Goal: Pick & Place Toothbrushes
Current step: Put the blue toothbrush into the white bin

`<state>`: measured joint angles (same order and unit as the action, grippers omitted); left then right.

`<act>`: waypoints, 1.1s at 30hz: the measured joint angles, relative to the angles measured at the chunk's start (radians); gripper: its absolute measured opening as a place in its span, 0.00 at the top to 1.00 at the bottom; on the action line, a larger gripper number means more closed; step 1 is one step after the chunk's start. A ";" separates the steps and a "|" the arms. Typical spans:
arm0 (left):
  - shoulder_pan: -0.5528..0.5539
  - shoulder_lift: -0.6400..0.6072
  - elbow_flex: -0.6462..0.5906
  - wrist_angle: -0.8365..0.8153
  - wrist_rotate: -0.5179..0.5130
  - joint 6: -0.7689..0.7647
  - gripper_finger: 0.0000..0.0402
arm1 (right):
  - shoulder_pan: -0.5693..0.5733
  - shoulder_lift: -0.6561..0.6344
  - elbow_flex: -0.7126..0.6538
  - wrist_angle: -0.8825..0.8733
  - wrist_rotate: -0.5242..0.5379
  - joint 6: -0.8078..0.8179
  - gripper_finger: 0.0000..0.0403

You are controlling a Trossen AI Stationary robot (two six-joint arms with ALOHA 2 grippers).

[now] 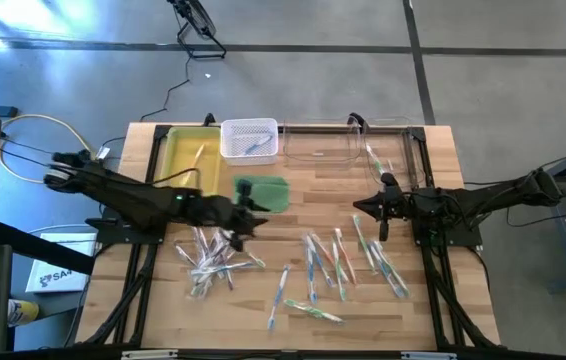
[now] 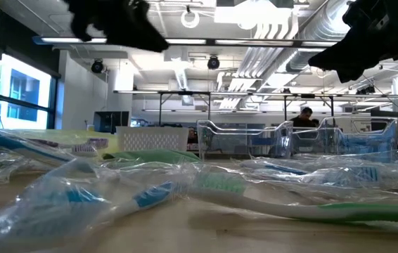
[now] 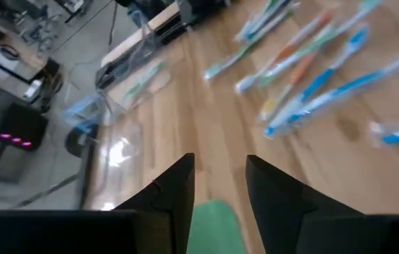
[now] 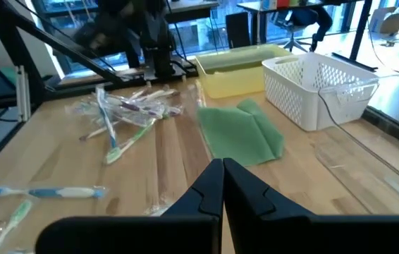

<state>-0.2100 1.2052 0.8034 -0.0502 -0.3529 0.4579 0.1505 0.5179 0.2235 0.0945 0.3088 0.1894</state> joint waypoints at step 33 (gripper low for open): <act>0.000 -0.240 -0.200 0.106 0.265 -0.557 0.70 | 0.000 0.001 0.000 0.015 0.006 -0.010 0.99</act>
<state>-0.2104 0.9653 0.6029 0.0561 -0.0878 -0.0994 0.1502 0.5186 0.2237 0.1097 0.3149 0.1799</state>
